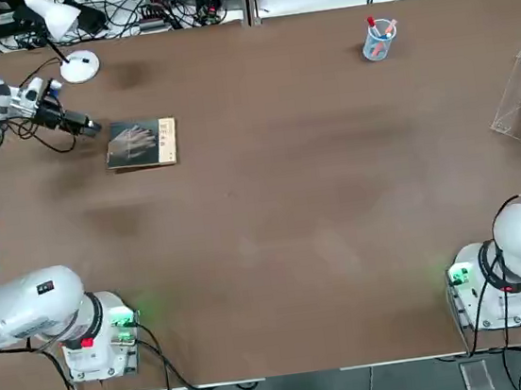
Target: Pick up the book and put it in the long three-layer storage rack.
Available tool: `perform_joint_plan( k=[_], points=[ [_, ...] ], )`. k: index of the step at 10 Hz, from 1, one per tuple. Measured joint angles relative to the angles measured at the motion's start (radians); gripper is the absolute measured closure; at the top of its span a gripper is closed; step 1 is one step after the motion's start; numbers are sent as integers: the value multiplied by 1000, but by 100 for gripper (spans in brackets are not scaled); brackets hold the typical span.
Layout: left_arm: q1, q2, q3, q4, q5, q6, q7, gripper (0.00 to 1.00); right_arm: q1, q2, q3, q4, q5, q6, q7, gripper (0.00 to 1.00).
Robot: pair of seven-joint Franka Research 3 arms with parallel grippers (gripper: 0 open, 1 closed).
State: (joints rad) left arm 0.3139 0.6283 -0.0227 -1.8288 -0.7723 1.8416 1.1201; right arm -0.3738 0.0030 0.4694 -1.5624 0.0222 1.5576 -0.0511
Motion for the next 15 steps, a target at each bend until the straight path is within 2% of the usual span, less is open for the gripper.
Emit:
perform_joint_plan(
  k=[3,9,15],
  points=[
    [5,35,-1,24,-17,-10,4,0,0,0,0,0,0,-2,0,0],
    [2,58,-5,25,-93,-16,17,0,0,0,0,-2,0,-3,0,0],
    [1,87,-6,25,-122,-16,25,0,0,0,0,-3,0,-3,0,0]
  ],
)
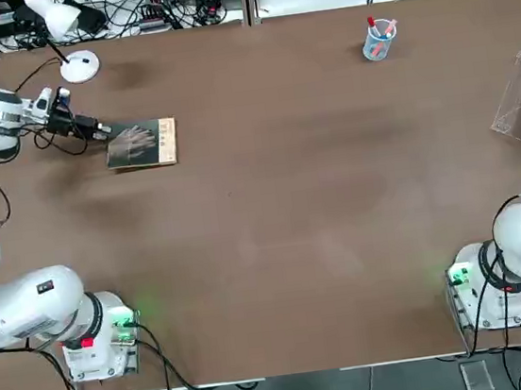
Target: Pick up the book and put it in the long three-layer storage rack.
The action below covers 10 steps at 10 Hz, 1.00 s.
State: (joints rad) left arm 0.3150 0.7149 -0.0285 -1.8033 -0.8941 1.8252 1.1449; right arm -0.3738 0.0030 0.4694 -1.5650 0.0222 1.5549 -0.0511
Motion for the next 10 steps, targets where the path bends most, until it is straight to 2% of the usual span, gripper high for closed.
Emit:
perform_joint_plan(
  k=[10],
  points=[
    [-19,23,-7,0,-77,-1,15,10,0,0,-3,0,0,2,0,0]
  ],
)
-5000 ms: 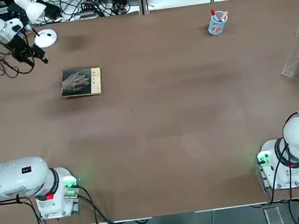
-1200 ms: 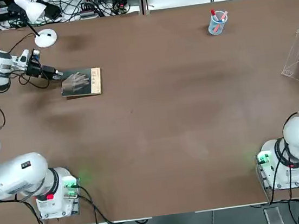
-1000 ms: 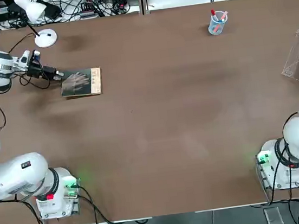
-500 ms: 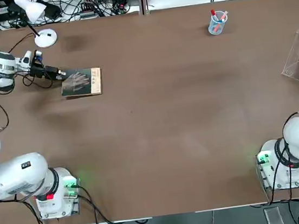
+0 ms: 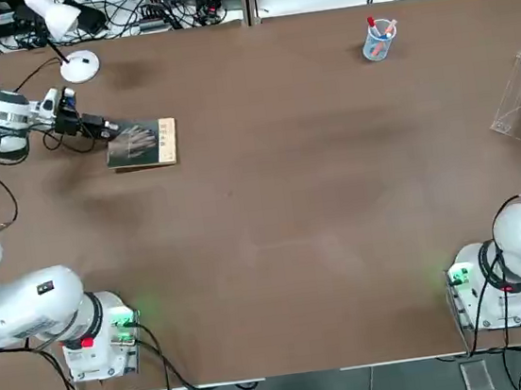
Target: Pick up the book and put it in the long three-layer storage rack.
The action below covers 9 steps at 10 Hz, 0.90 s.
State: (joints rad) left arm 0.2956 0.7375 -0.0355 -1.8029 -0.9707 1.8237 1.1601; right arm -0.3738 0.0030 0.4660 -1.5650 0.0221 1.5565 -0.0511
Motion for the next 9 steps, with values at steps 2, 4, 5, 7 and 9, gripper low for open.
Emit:
perform_joint_plan(
  k=[2,4,5,7,9],
  points=[
    [-7,1,0,0,-3,0,0,10,0,0,0,0,-1,1,0,0],
    [-7,2,0,0,-3,0,0,11,0,0,0,1,-1,2,0,0],
    [-7,4,0,0,-3,0,0,13,1,0,-1,4,-1,3,-1,0],
    [-6,12,0,1,-6,0,0,14,36,-1,-31,17,-1,3,-2,0],
    [-4,15,0,5,-8,-3,7,16,127,-1,-112,27,-1,2,-2,0]
  ],
)
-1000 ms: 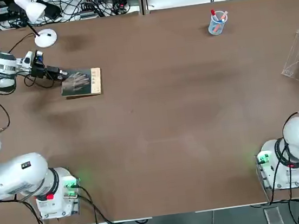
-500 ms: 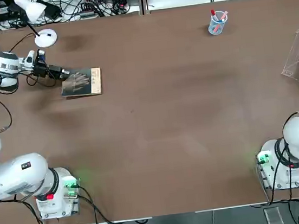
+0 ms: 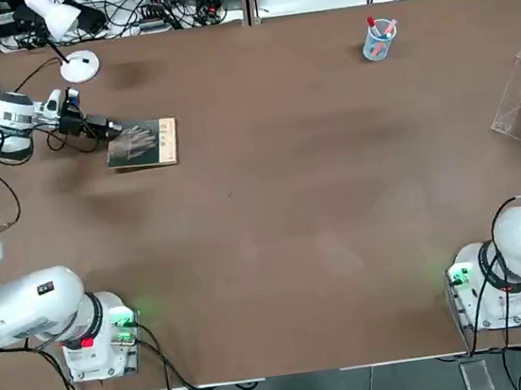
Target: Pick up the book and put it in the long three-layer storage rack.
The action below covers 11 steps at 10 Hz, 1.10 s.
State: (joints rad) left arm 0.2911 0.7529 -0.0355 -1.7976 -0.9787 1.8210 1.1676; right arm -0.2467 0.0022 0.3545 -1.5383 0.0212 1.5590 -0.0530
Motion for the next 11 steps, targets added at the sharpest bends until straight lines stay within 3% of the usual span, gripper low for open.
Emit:
perform_joint_plan(
  k=[2,4,5,7,8,10,11],
  points=[
    [1,4,1,4,-2,-3,13,22,95,0,-86,1,-1,0,2,0],
    [2,16,1,10,-3,-2,24,41,162,0,-153,1,-2,0,2,0],
    [4,17,1,12,-5,-6,24,42,184,1,-178,0,-5,0,2,0],
    [5,25,2,13,-5,-5,27,59,200,2,-201,-2,-12,0,2,0],
    [8,30,2,16,-7,-9,27,60,202,2,-205,-3,-14,1,2,0],
    [11,39,2,16,-7,-8,28,78,203,4,-216,-9,-17,15,2,0],
    [12,41,2,17,-8,-11,29,78,203,5,-223,-12,-18,22,2,0]
  ],
)
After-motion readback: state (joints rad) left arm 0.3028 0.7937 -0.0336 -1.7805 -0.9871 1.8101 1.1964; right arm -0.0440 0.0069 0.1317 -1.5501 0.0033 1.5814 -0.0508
